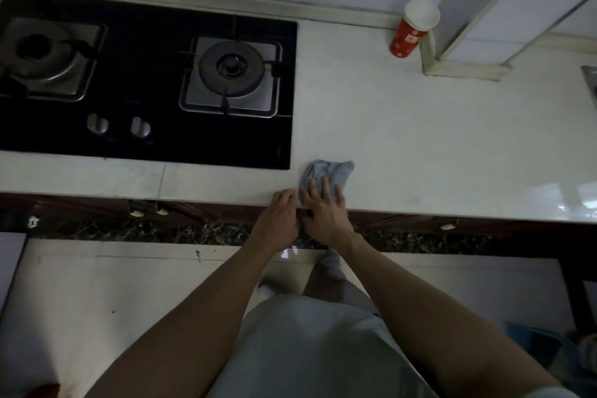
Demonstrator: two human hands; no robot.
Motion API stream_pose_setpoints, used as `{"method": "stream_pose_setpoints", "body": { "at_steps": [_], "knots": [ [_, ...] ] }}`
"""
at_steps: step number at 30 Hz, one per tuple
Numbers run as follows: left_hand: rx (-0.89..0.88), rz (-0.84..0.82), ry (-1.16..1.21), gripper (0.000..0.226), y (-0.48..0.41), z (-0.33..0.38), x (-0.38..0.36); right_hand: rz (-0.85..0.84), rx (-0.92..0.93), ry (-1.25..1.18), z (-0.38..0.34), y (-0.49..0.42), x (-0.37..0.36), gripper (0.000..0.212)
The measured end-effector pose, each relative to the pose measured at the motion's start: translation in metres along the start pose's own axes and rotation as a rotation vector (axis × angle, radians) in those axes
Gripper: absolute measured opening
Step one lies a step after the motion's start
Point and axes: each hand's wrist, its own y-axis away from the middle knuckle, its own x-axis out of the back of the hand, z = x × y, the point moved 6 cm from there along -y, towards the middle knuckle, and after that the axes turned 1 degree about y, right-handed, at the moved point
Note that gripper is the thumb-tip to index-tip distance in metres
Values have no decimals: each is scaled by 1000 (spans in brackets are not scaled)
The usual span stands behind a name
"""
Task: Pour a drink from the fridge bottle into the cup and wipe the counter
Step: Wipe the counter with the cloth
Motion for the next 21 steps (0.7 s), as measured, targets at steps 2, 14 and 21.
{"method": "stream_pose_setpoints", "body": {
  "at_steps": [2, 14, 21],
  "knots": [
    [-16, 19, 44, 56, 1, -1, 1, -28, 25, 21, -7, -8, 4, 68],
    [-51, -59, -220, 25, -21, -1, 12, -129, 203, 195, 7, -65, 30, 66],
    [-67, -196, -201, 32, -53, 11, 4, -78, 311, 179, 31, -97, 47, 66]
  ]
}}
